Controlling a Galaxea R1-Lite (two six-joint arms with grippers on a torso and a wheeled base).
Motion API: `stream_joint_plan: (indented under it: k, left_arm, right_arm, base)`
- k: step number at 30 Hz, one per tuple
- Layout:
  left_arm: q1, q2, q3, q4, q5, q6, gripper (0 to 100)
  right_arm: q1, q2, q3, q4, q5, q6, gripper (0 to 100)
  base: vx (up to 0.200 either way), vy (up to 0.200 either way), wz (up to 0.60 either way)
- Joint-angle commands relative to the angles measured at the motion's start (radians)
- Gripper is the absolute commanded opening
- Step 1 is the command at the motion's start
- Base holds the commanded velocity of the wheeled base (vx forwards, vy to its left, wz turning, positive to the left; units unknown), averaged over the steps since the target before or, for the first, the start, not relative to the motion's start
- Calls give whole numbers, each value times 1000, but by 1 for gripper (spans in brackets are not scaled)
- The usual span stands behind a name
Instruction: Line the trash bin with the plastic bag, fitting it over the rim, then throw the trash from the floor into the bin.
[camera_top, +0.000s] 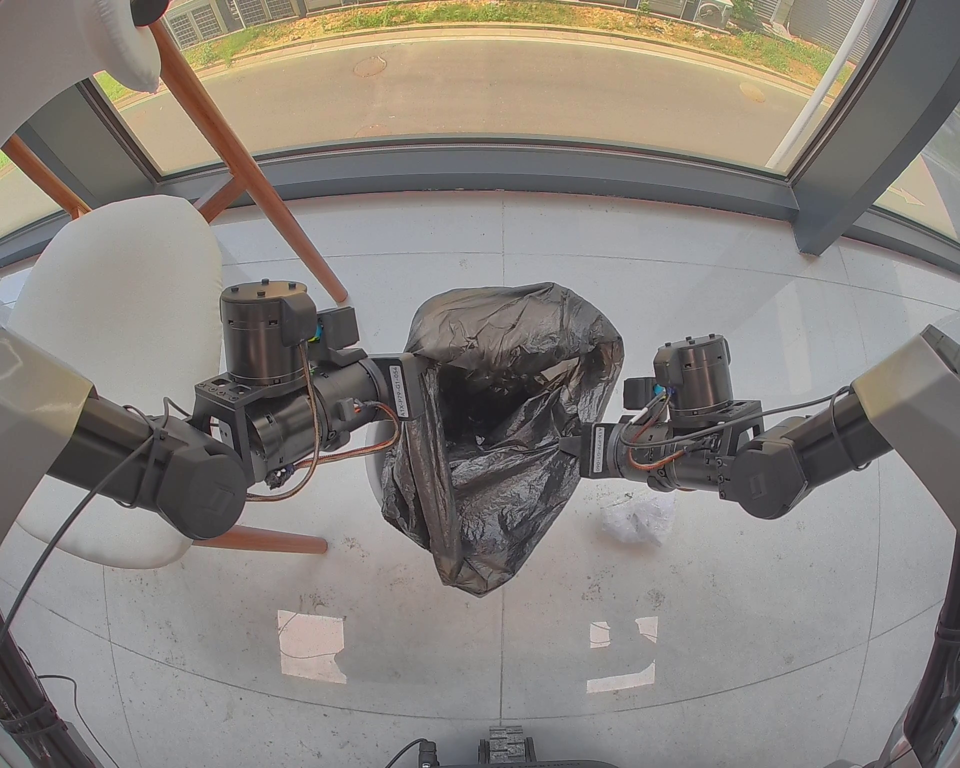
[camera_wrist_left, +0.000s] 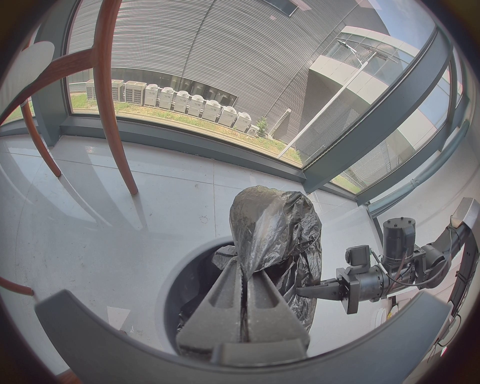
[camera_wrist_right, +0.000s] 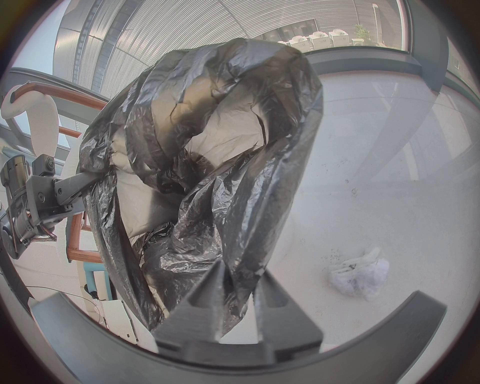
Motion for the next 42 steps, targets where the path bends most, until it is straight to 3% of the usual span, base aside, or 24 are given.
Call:
stream_joint_plan:
  k: [1,14,18,20,23,26,42]
  left_arm:
    - [-1,2,-1,0,0,-1,0]
    - [-1,0,-1,-2,0,-1,0]
    - [-1,0,-1,-2,0,-1,0]
    - [-1,2,-1,-2,0,-1,0]
    - [-1,2,1,-2,0,-1,0]
    - [-1,2,-1,-2,0,-1,0]
    - [-1,2,1,-2,0,-1,0]
  right_arm:
    - [-16,-7,22,-5,1,0,100]
    - [7,-129,140,16,1,8,100]
    - [29,-130,132,65,1,51,100]
    - [61,-121,114,74,-8,140,100]
    - [96,-84,62,74,-77,269,100]
    - [109,-44,14,79,-106,339,100]
    - [107,48,-95,64,-119,342,100]
  base:
    - [0,0,0]
    - [0,0,0]
    - [0,0,0]
    - [0,0,0]
    - [0,0,0]
    - [0,0,0]
    - [0,0,0]
